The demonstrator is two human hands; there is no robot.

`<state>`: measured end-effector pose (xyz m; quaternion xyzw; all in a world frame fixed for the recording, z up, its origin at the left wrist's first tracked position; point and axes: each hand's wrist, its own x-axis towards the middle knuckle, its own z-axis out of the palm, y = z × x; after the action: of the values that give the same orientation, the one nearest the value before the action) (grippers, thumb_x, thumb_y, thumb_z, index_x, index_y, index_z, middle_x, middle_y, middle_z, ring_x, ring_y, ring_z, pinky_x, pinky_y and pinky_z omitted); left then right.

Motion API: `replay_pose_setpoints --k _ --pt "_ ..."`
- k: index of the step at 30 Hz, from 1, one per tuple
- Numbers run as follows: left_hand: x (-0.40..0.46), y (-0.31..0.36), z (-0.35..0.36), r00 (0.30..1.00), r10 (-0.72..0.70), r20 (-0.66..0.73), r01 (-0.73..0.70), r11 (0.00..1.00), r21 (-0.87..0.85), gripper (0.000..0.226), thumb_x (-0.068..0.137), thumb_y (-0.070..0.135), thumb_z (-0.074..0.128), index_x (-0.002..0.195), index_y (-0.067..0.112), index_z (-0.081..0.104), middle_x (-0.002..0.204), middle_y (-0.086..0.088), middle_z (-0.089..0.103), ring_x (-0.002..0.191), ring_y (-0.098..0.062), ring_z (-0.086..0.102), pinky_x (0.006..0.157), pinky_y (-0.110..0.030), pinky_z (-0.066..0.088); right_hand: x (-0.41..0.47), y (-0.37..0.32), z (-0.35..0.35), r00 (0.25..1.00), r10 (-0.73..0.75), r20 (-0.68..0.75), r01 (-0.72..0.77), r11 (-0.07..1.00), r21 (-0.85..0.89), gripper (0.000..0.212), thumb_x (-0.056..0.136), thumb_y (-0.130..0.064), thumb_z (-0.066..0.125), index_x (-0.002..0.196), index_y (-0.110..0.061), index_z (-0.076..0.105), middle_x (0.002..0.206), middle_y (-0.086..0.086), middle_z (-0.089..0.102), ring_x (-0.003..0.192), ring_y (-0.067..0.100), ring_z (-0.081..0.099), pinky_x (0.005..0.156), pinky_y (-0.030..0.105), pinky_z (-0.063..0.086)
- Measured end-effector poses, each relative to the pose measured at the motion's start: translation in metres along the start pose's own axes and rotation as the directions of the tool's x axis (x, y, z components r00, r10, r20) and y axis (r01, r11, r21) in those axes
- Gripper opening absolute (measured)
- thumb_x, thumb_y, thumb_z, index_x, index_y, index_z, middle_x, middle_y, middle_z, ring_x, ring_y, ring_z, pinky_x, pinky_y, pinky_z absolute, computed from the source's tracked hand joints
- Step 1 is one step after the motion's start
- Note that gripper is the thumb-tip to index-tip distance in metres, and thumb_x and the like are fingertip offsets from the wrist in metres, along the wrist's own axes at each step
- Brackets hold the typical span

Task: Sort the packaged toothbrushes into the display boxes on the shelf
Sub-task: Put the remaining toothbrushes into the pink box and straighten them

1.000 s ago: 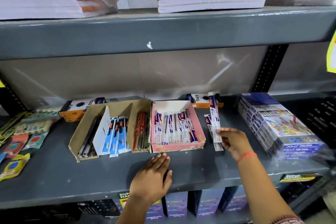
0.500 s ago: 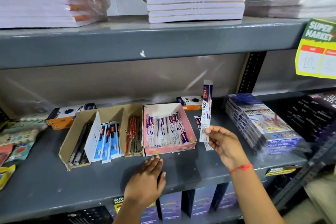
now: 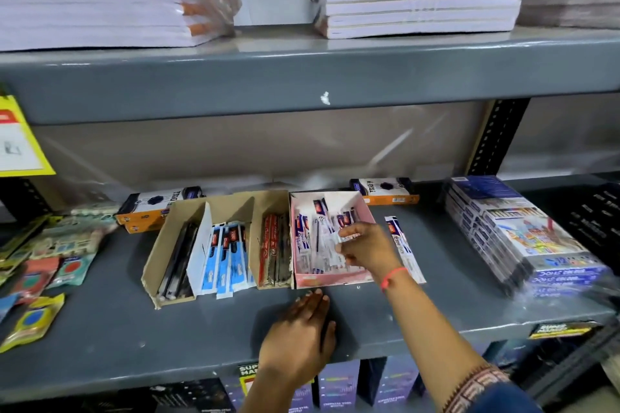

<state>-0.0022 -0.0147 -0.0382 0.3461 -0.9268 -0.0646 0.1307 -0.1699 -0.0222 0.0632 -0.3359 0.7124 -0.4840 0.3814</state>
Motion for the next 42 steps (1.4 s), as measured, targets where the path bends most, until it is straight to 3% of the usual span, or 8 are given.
replay_pose_setpoints --k 6,12,16,21,25,29,36,42 --pt "-0.002 0.007 -0.015 0.994 0.061 -0.089 -0.065 0.997 -0.041 0.039 0.071 0.037 0.060 0.098 0.012 0.072 0.099 0.000 0.073 0.090 -0.012 0.068 0.075 -0.020 0.052 0.023 0.005 0.043 1.000 0.000 -0.019 -0.006 0.946 -0.323 0.035 0.079 0.010 0.054 0.054 -0.014 0.050 0.080 0.022 0.063 0.077 0.024 0.059 0.087 0.047 0.055" --pt "-0.003 0.007 -0.010 0.992 0.070 -0.103 -0.064 0.997 0.053 0.039 0.069 0.036 0.071 0.100 0.014 0.071 0.103 0.000 0.073 0.093 -0.012 0.067 0.080 -0.022 0.052 0.030 0.009 0.054 1.000 0.013 0.001 -0.011 0.922 -0.388 0.010 0.078 0.006 0.061 0.072 0.001 0.066 0.094 0.027 0.071 0.088 0.037 0.069 0.088 0.045 0.056" --pt "-0.003 0.007 -0.010 0.993 0.064 -0.096 -0.060 0.997 0.040 0.038 0.071 0.036 0.066 0.101 0.014 0.071 0.104 0.000 0.072 0.095 -0.012 0.067 0.080 -0.023 0.053 0.029 0.008 0.052 1.000 0.004 0.017 0.003 0.914 -0.405 0.028 0.078 0.007 0.055 0.057 -0.011 0.058 0.078 0.018 0.065 0.058 0.023 0.056 0.086 0.037 0.054" --pt "-0.003 0.009 -0.013 0.995 0.036 -0.097 -0.037 0.999 -0.014 0.039 0.074 0.034 0.059 0.103 0.012 0.071 0.106 -0.003 0.072 0.095 -0.015 0.067 0.080 -0.026 0.053 0.015 -0.002 0.024 0.973 -0.195 -0.126 0.128 0.903 -0.410 0.027 0.081 0.006 0.047 0.084 0.000 0.074 0.095 0.019 0.075 0.082 0.024 0.065 0.074 0.022 0.045" --pt "-0.003 0.009 -0.008 0.999 0.024 -0.024 -0.024 0.999 -0.023 0.051 0.092 0.039 0.033 0.135 0.014 0.044 0.143 -0.004 0.044 0.131 -0.016 0.039 0.110 -0.023 0.020 0.003 0.000 -0.019 0.843 -0.284 -0.457 0.078 0.905 -0.419 0.028 0.082 0.000 0.046 0.090 -0.007 0.072 0.101 0.019 0.072 0.095 0.039 0.063 0.070 0.032 0.045" --pt "-0.001 0.002 -0.002 1.000 0.020 -0.010 -0.019 1.000 0.008 0.055 0.096 0.046 0.020 0.145 0.020 0.023 0.154 0.002 0.022 0.140 -0.010 0.016 0.108 -0.018 -0.003 -0.013 0.025 -0.049 0.737 -0.316 -0.597 -0.008 0.880 -0.475 0.028 0.084 0.002 0.045 0.103 0.000 0.065 0.108 0.029 0.063 0.098 0.044 0.058 0.079 0.043 0.045" --pt "-0.016 -0.016 -0.005 0.993 -0.117 0.020 0.116 0.991 0.064 0.063 0.094 0.056 0.017 0.147 0.022 0.010 0.156 0.004 0.009 0.142 -0.010 0.001 0.106 -0.020 -0.009 -0.016 0.061 -0.062 0.912 -0.028 -0.409 -0.246 0.761 -0.601 0.042 0.086 -0.025 0.060 0.124 -0.007 0.051 0.128 0.022 0.052 0.120 0.041 0.048 0.097 0.044 0.043" --pt "-0.017 -0.018 -0.004 0.992 -0.124 0.019 0.123 0.991 0.061 0.064 0.094 0.057 0.015 0.147 0.022 0.008 0.156 0.004 0.008 0.141 -0.010 -0.002 0.105 -0.020 -0.011 0.004 0.058 -0.064 0.919 0.070 -0.389 -0.271 0.827 -0.493 0.030 0.084 -0.005 0.054 0.113 0.002 0.054 0.119 0.027 0.059 0.109 0.041 0.058 0.086 0.039 0.048"
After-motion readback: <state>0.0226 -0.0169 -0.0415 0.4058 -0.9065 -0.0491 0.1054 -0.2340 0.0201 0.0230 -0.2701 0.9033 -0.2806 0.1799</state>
